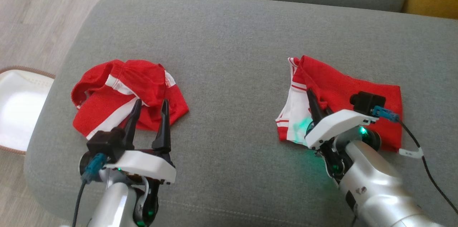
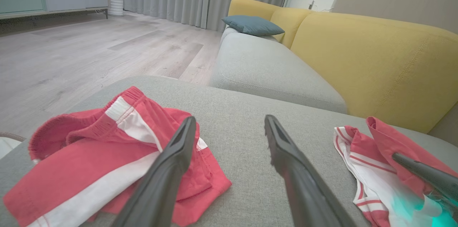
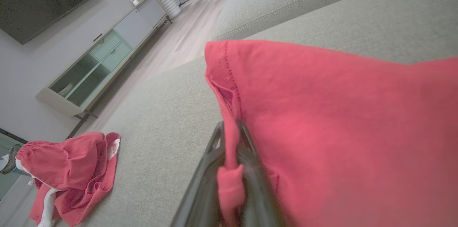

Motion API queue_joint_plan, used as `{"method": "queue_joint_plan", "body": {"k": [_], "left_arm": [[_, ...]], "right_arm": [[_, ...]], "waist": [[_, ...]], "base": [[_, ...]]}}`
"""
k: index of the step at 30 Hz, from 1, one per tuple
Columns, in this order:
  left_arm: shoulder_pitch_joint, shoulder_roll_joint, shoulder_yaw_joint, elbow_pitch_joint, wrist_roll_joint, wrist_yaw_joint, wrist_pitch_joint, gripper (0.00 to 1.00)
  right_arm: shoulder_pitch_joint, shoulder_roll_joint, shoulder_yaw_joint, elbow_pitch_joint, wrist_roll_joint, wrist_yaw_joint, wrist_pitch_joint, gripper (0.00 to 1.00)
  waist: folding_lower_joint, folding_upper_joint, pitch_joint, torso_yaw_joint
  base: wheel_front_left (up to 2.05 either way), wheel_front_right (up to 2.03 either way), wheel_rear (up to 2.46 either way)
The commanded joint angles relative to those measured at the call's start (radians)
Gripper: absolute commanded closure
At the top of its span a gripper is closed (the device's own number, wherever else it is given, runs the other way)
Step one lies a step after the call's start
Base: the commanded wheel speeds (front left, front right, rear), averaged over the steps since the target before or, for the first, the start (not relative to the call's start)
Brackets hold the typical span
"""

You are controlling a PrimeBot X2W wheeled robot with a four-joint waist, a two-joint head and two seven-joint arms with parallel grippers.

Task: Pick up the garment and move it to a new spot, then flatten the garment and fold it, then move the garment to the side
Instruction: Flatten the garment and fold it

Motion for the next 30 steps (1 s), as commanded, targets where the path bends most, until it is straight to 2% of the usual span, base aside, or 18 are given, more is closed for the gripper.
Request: {"method": "queue_joint_plan", "body": {"k": [1,2,3,9,13,17,20,23,26,28,29,30], "left_arm": [[-0.037,0.009,0.023,-0.028,-0.011,0.005,-0.006,0.0],[-0.038,0.009,0.021,-0.028,-0.012,0.005,-0.006,0.0],[-0.038,0.009,0.02,-0.028,-0.013,0.006,-0.006,0.0],[-0.043,0.009,0.015,-0.024,-0.016,0.013,-0.006,0.0],[-0.043,0.009,0.022,-0.022,-0.017,0.015,-0.006,0.0],[-0.038,0.009,0.032,-0.028,-0.018,0.015,-0.006,0.0],[-0.034,0.009,0.04,-0.04,-0.021,0.016,-0.006,0.0],[-0.03,0.009,0.053,-0.061,-0.024,0.018,-0.006,0.0],[-0.026,0.009,0.061,-0.084,-0.028,0.016,-0.006,0.0],[-0.023,0.009,0.065,-0.098,-0.029,0.017,-0.006,0.0],[-0.022,0.009,0.066,-0.104,-0.03,0.018,-0.006,0.0],[-0.022,0.009,0.066,-0.104,-0.03,0.018,-0.006,0.0]], "right_arm": [[-0.051,0.012,0.036,-0.01,0.021,-0.001,-0.02,0.96],[-0.058,0.012,0.052,-0.004,0.032,-0.001,-0.028,0.27],[-0.062,0.012,0.069,-0.001,0.047,-0.001,-0.033,0.0],[-0.048,0.012,0.241,-0.077,0.172,-0.001,-0.02,0.0],[-0.063,0.012,0.346,-0.11,0.23,-0.001,-0.019,0.0],[-0.114,0.012,0.355,-0.063,0.179,-0.001,-0.049,0.0],[-0.154,0.012,0.319,-0.013,0.09,-0.001,-0.059,0.0],[-0.179,-0.016,0.205,-0.024,-0.078,-0.001,-0.06,0.0],[-0.138,-0.079,0.053,-0.111,-0.295,-0.001,-0.06,0.0],[-0.071,-0.097,-0.06,-0.196,-0.413,-0.001,-0.06,0.0],[-0.034,-0.101,-0.114,-0.243,-0.468,-0.001,-0.06,0.0],[-0.034,-0.101,-0.114,-0.243,-0.468,-0.001,-0.06,0.0]], "waist": [[0.0,-0.0001,0.004,0.005],[0.0,-0.0001,0.006,0.007],[0.0,-0.0001,0.007,0.008],[0.0,-0.0001,0.011,0.003],[0.0,-0.0001,0.002,-0.025],[0.0,-0.0001,-0.008,-0.061],[0.0,-0.0001,-0.017,-0.094],[0.0,-0.0001,-0.023,-0.13],[0.0,-0.0001,-0.029,-0.162],[0.0,-0.0001,-0.032,-0.179],[0.0,-0.0001,-0.033,-0.187],[0.0,-0.0001,-0.033,-0.187]], "base": [[0.0,0.0,0.0],[0.0,0.0,0.0],[0.0,0.0,0.0],[0.0,0.0,0.0],[0.0,0.0,0.0],[0.0,0.0,0.0],[0.0,0.0,0.0],[0.0,0.0,0.0],[0.0,0.0,0.0],[0.0,0.0,0.0],[0.0,0.0,0.0],[0.0,0.0,0.0]]}}
